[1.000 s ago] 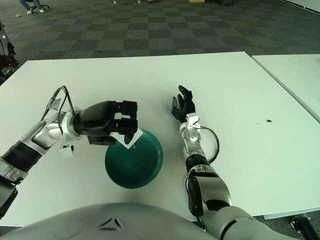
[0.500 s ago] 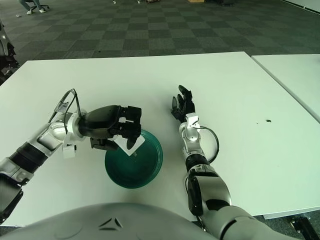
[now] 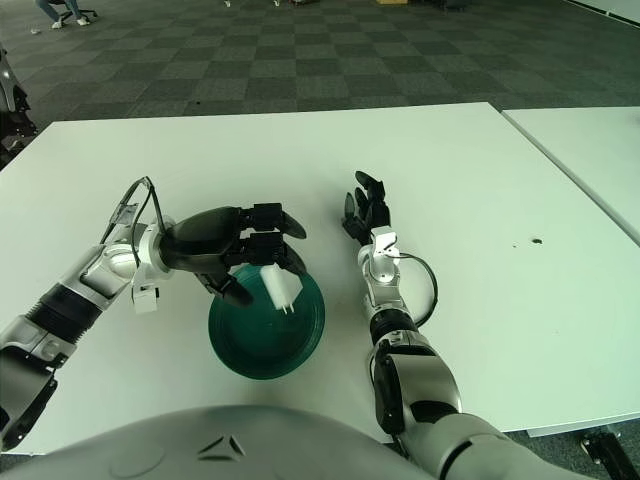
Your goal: Put the charger into the plate.
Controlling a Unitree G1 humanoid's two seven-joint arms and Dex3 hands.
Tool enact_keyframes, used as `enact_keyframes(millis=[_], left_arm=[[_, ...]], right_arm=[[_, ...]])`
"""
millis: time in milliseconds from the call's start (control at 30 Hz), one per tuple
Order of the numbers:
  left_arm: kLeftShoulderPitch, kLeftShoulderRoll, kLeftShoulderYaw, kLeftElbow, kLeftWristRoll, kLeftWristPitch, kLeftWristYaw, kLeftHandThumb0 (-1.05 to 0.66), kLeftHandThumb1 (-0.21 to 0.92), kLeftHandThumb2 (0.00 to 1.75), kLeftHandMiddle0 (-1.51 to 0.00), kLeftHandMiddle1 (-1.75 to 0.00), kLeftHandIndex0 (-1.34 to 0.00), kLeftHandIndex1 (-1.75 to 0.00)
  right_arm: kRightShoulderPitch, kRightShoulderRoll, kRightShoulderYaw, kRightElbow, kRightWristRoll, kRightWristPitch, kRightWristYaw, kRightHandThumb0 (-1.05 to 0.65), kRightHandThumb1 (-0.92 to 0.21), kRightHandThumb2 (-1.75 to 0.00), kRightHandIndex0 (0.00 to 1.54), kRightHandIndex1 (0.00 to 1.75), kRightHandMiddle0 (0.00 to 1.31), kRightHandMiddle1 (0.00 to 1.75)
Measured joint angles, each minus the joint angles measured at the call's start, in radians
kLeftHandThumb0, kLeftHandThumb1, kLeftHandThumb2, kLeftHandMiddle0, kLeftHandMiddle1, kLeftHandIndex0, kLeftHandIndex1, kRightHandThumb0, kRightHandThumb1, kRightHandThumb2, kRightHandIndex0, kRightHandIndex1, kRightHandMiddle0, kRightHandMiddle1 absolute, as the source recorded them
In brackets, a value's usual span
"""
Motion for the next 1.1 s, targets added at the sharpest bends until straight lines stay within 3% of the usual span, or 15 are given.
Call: enact_keyframes(millis=[100,233,300,400,467,500,667,767,900,1100], left_arm=[[0.0,-0.008,0.013,0.014,0.049,-0.023,0.004,-1.05,0.92,0.8,0.0,0.0,0.0,-0.01],[0.001,-0.021,0.027,0.034,0.118,-0.052,0.019,-1.05,0.92,0.8,0.0,0.0,0.0,0.0],[0.001,-0.026,0.036,0.038,0.146,-0.062,0.028,-1.05,0.92,0.8,0.0,0.0,0.0,0.0],[0.001,-0.036,0.05,0.045,0.176,-0.075,0.048,-1.05,0.92,0.8,0.0,0.0,0.0,0.0],[0.001,-0.044,0.058,0.05,0.189,-0.083,0.06,-1.05,0.92,0.8,0.0,0.0,0.0,0.0],[0.001,-0.047,0.061,0.054,0.193,-0.086,0.067,-1.05,0.92,0.8,0.0,0.0,0.0,0.0],[0.0,-0.054,0.071,0.084,0.197,-0.098,0.088,-1.05,0.92,0.81,0.0,0.0,0.0,0.0],[-0.008,-0.05,0.071,0.12,0.141,-0.093,0.086,-1.05,0.92,0.79,0.0,0.0,0.0,0.0],[-0.02,-0.047,0.081,0.143,0.034,-0.046,0.084,-1.05,0.92,0.76,0.0,0.0,0.0,0.0],[0.02,-0.095,0.079,0.107,-0.112,0.167,0.057,-1.05,0.92,0.83,0.0,0.0,0.0,0.0]], right_arm=[[0.004,0.026,-0.008,-0.014,0.013,-0.002,0.001,-0.55,-0.92,-0.67,0.41,0.14,0.0,1.33],[0.025,0.061,-0.008,-0.047,0.015,-0.015,0.001,-0.51,-0.92,-0.63,0.42,0.17,0.0,1.48],[0.037,0.074,-0.005,-0.066,0.013,-0.021,-0.001,-0.43,-0.92,-0.57,0.42,0.18,0.09,1.61],[0.051,0.083,0.002,-0.091,0.002,-0.031,-0.005,-0.38,-0.92,-0.54,0.32,0.39,0.16,1.7],[0.061,0.085,0.012,-0.106,-0.008,-0.031,-0.014,-0.36,-0.92,-0.53,0.27,0.68,0.18,1.73],[0.066,0.085,0.02,-0.113,-0.021,-0.034,-0.025,-0.36,-0.92,-0.52,0.26,0.74,0.18,1.73],[0.09,0.085,0.067,-0.143,-0.122,-0.045,-0.128,-0.35,-0.92,-0.51,0.22,1.16,0.19,1.74],[0.102,0.082,0.1,-0.17,-0.176,-0.028,-0.204,-0.35,-0.92,-0.51,0.2,1.27,0.2,1.75],[0.103,0.075,0.105,-0.169,-0.181,0.023,-0.209,-0.35,-0.92,-0.51,0.14,1.07,0.2,1.75],[0.042,0.065,0.08,-0.106,-0.144,0.025,-0.124,-0.35,-0.92,-0.52,0.1,0.84,0.18,1.75]])
